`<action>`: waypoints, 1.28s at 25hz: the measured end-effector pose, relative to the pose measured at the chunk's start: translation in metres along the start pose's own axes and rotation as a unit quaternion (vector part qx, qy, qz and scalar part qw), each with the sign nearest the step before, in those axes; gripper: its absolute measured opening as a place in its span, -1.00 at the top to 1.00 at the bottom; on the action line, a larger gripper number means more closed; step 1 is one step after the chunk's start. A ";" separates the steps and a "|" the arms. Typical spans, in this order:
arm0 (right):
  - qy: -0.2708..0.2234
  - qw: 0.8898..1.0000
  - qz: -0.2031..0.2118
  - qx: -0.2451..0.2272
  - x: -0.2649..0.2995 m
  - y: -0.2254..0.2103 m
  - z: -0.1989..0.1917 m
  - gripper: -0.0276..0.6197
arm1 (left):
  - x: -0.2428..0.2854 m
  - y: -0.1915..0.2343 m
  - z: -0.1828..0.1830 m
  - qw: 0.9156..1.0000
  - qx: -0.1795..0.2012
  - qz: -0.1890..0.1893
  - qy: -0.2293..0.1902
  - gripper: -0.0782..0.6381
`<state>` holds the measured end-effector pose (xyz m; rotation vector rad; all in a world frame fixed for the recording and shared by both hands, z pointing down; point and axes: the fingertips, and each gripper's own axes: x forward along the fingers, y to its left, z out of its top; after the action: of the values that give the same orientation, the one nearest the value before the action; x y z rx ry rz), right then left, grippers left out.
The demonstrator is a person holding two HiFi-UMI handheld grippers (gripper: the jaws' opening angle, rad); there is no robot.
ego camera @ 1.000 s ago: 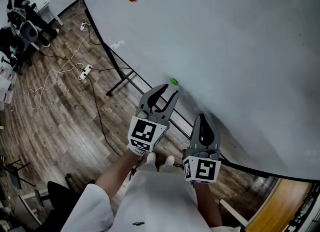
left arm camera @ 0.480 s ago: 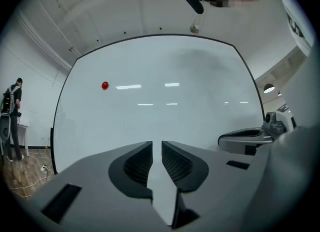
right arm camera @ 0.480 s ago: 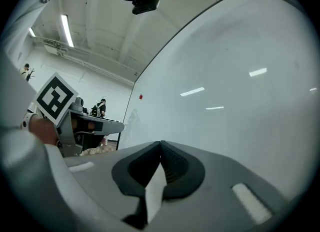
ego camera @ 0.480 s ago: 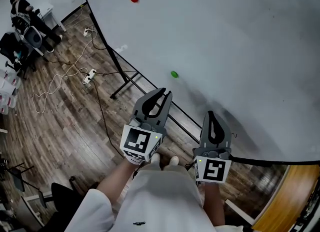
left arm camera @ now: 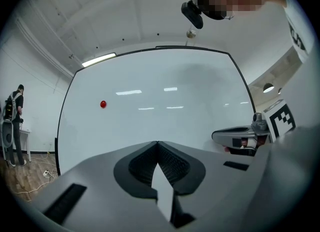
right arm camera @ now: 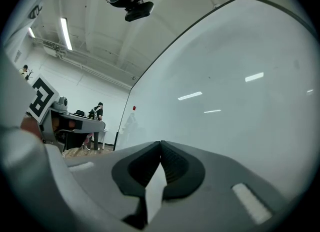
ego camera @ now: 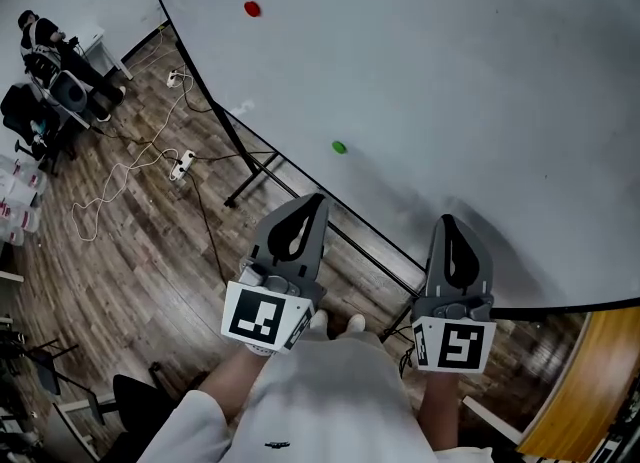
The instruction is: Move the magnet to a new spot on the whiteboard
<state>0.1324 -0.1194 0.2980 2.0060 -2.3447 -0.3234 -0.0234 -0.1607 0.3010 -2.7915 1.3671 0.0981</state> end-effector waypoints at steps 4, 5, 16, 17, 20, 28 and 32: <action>-0.005 1.000 -0.006 0.011 -0.007 -0.009 0.002 0.89 | -0.004 -0.006 0.003 1.000 0.000 -0.003 0.003 0.76; -0.005 1.000 -0.007 0.013 -0.008 -0.010 0.001 0.89 | -0.004 -0.007 0.004 1.000 0.000 -0.003 0.004 0.76; -0.008 1.000 -0.003 0.029 -0.016 -0.014 -0.003 0.89 | -0.006 -0.019 0.007 1.000 0.011 -0.005 0.007 0.76; -0.008 1.000 -0.002 0.029 -0.016 -0.013 -0.002 0.89 | -0.007 -0.019 0.007 1.000 0.011 -0.005 0.007 0.76; -0.009 1.000 0.001 0.029 -0.017 -0.010 -0.002 0.89 | -0.009 -0.019 0.006 1.000 0.010 -0.005 0.008 0.76; -0.005 1.000 0.000 0.029 -0.022 -0.010 -0.004 0.89 | -0.011 -0.022 0.002 1.000 0.010 -0.007 0.011 0.76; -0.003 1.000 -0.001 0.028 -0.025 -0.010 -0.004 0.89 | -0.013 -0.024 0.001 1.000 0.009 -0.009 0.013 0.76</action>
<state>0.1469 -0.0971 0.3026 2.0334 -2.3818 -0.2658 -0.0125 -0.1357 0.3014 -2.7994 1.3404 0.0477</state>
